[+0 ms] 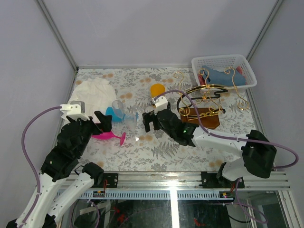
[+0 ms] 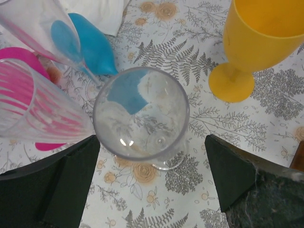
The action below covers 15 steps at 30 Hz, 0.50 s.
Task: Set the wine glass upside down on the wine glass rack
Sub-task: Pick up the wine glass at the center of the board.
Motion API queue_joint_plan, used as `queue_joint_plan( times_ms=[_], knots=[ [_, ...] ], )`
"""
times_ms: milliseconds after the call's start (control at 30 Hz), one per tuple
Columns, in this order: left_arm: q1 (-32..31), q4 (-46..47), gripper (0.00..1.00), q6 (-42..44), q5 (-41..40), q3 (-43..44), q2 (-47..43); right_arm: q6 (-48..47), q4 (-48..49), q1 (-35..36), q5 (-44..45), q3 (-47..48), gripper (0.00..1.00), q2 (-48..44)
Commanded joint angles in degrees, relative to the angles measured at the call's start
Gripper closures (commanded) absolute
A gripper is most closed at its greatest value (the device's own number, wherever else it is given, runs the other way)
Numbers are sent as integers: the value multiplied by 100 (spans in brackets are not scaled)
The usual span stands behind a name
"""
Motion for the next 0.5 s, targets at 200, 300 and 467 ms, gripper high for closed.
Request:
queue_joint_plan(
  times_ms=[200,300,467],
  knots=[
    [-15,162,0,5,-150,-47,-65,-553,1615,49,843,-150,0,494],
    [-2,166,0,6,-163,-52,-70,-593,1761,48,852,-190,1,570],
    [33,167,0,18,-167,-63,-77,-698,1797,48,834,-179,1,591]
  ],
)
